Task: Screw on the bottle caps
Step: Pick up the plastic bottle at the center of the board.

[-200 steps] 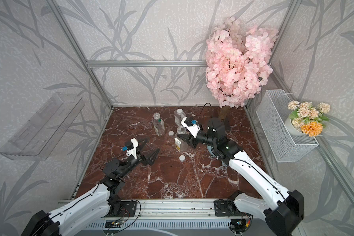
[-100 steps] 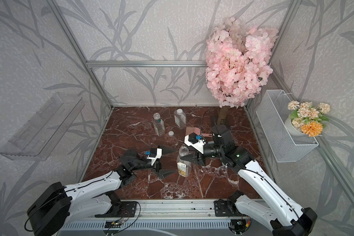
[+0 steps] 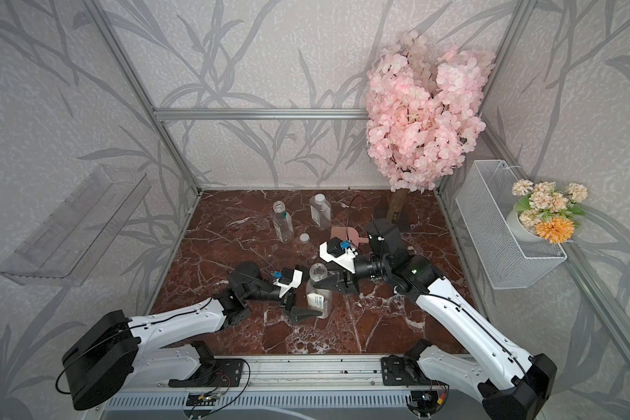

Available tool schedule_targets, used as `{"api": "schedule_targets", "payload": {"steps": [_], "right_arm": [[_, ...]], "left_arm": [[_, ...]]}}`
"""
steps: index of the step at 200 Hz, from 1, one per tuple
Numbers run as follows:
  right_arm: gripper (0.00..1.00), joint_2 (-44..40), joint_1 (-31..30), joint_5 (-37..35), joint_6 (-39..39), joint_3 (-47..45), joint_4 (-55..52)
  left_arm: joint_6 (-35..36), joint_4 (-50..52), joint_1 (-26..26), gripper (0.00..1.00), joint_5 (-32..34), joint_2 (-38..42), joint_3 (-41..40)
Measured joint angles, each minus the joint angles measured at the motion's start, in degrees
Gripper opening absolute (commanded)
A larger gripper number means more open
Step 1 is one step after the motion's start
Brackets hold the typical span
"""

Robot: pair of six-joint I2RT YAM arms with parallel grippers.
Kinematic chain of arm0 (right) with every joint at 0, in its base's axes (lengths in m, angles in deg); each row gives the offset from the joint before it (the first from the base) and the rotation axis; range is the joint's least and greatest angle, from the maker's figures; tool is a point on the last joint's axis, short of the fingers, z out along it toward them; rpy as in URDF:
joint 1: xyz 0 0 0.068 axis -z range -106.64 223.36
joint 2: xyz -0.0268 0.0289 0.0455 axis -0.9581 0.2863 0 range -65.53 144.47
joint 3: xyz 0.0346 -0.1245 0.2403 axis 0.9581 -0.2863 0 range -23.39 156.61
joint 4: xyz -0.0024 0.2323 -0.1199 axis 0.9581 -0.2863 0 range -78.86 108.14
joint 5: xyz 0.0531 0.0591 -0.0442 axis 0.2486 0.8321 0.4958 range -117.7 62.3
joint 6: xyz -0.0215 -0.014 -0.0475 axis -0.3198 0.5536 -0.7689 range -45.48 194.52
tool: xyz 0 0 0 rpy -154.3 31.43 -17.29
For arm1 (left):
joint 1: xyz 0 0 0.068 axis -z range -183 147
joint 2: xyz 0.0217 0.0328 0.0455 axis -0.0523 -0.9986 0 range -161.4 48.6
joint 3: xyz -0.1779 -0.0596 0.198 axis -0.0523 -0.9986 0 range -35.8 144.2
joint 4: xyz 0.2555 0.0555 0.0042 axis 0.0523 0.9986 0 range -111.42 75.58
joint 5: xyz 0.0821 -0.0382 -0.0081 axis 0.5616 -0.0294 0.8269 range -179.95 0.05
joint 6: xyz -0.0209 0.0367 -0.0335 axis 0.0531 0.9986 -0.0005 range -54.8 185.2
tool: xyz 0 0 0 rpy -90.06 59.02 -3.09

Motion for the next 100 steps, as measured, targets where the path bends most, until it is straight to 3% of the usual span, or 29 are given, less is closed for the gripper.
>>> {"api": "schedule_targets", "payload": {"steps": [42, 100], "right_arm": [[0.06, 0.00, -0.09, -0.15, -1.16, 0.39, 0.24], [0.21, -0.07, -0.20, -0.92, -2.62, 0.68, -0.85]], "left_arm": [[0.94, 2.14, -0.07, 0.73, -1.14, -2.32, 2.32], [1.81, 3.50, -0.15, 0.57, -1.49, -3.28, 3.37]]}}
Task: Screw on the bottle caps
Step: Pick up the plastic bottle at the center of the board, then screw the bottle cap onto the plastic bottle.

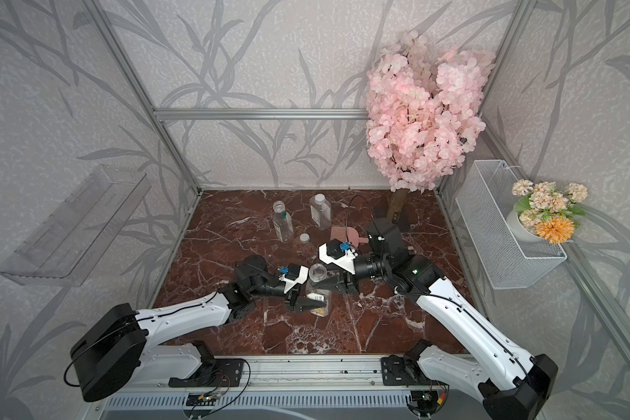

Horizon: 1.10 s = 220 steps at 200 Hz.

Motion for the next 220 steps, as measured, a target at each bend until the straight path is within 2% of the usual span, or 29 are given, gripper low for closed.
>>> {"api": "schedule_targets", "payload": {"steps": [13, 20, 41, 53, 76, 114, 156, 192, 220], "right_arm": [[0.25, -0.11, 0.00, -0.24, -0.39, 0.00, -0.20], [0.31, -0.20, -0.02, -0.22, -0.63, 0.02, -0.31], [0.60, -0.63, -0.02, -0.61, -1.09, 0.02, -0.33], [0.72, -1.29, 0.24, -2.71, -1.11, 0.02, -0.04], [0.82, -2.93, 1.25, -8.04, 0.17, 0.02, 0.90], [0.84, -6.60, 2.67, -20.00, 4.90, -3.82, 3.96], [0.84, -5.44, 2.40, -34.56, 17.18, -14.80, 10.64], [0.84, 6.08, -3.26, -46.77, 25.92, -20.15, 16.81], [0.85, 16.52, -7.43, -52.78, 30.71, -21.09, 23.41]], "left_arm": [[0.31, 0.13, 0.00, 0.53, 0.02, 0.02, 0.00], [0.44, 0.20, 0.02, 0.52, 0.09, 0.09, 0.00], [0.61, 0.74, 0.07, 0.45, 0.94, 0.74, 0.00], [0.66, 1.36, 0.07, 0.42, 2.43, 1.40, -0.07], [0.76, 1.77, -0.61, 0.38, 5.81, 3.08, -0.63], [0.33, 1.01, -4.09, 0.33, 14.23, 8.48, -4.63], [-1.68, 0.31, -9.11, 0.31, 24.37, 16.26, -10.45], [-2.21, 0.83, -9.33, 0.31, 30.73, 21.14, -11.39], [-2.32, 1.29, -9.33, 0.31, 32.74, 22.38, -11.39]]}}
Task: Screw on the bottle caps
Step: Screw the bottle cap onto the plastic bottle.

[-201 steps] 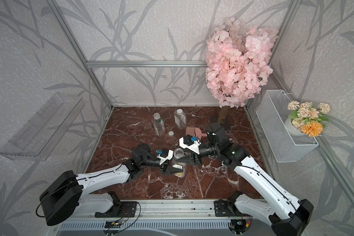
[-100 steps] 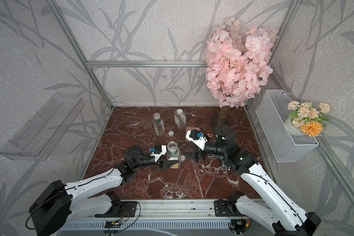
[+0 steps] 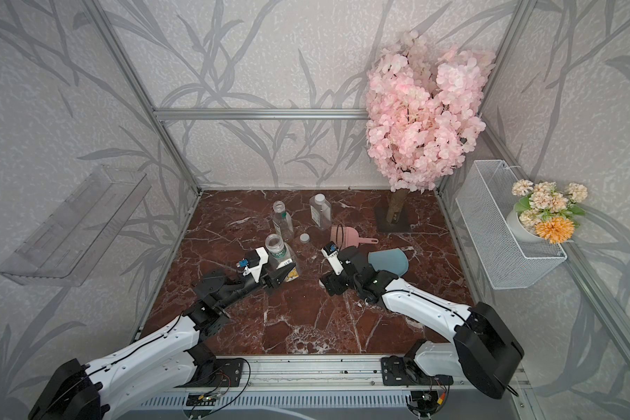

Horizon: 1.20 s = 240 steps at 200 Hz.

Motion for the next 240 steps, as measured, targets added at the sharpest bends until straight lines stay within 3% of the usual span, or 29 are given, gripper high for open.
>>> {"api": "schedule_targets", "payload": {"steps": [32, 77, 240], "right_arm": [[0.86, 7.32, -4.07, -6.38, 3.06, 0.07, 4.42], [0.83, 12.87, -5.20, -9.70, 6.16, 1.36, 4.81], [0.51, 21.44, -5.18, -9.42, 10.34, 5.73, 3.26]], "left_arm": [[-0.04, 0.46, 0.00, 0.31, 0.81, 0.04, 0.00], [-0.11, 0.90, 0.00, 0.30, 0.98, -0.07, 0.00], [-0.20, 0.98, 0.00, 0.29, 0.90, -0.11, 0.00]]}}
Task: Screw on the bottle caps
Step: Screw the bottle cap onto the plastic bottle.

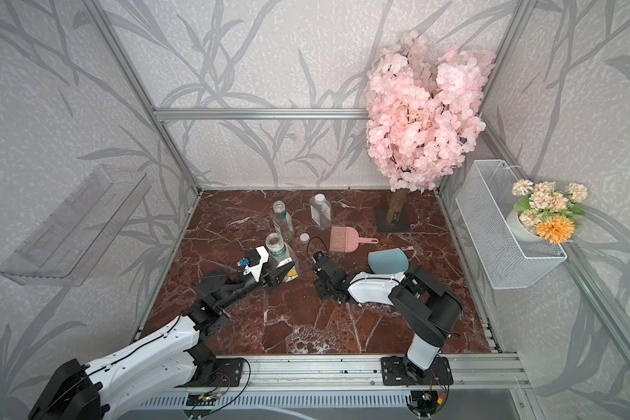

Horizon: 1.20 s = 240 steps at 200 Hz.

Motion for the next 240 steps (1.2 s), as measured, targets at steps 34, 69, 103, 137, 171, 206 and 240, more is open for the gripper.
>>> {"api": "schedule_targets", "payload": {"steps": [34, 69, 103, 137, 171, 206, 240], "right_arm": [[0.43, 0.26, -0.02, -0.33, 0.04, 0.17, 0.17], [0.38, 0.24, -0.02, -0.46, 0.09, 0.17, 0.22], [0.36, -5.01, -0.02, -0.83, -0.24, 0.15, -5.07], [0.34, -18.29, 1.46, 1.11, -2.19, 2.54, -15.41], [0.33, -30.32, 3.80, 3.85, -5.31, 11.13, -28.11], [0.32, -33.99, 4.55, 6.88, -8.09, 25.94, -41.97], [0.32, -32.02, 4.48, 11.32, -10.01, 38.60, -52.22]], "left_arm": [[0.00, -0.02, 0.00, 0.29, -0.04, -0.02, 0.00], [0.00, -0.02, 0.00, 0.29, -0.26, 0.00, 0.00], [0.31, -0.35, 0.02, 0.28, -1.18, -0.37, -0.02], [1.55, -1.95, 0.61, 0.26, -2.19, -3.63, -0.04], [2.99, -4.74, 2.40, 0.23, -2.82, -10.34, -0.04], [3.91, -9.35, 4.92, 0.20, -2.97, -18.53, 0.02], [4.22, -12.13, 7.19, 0.20, -3.04, -24.15, 1.20]]}}
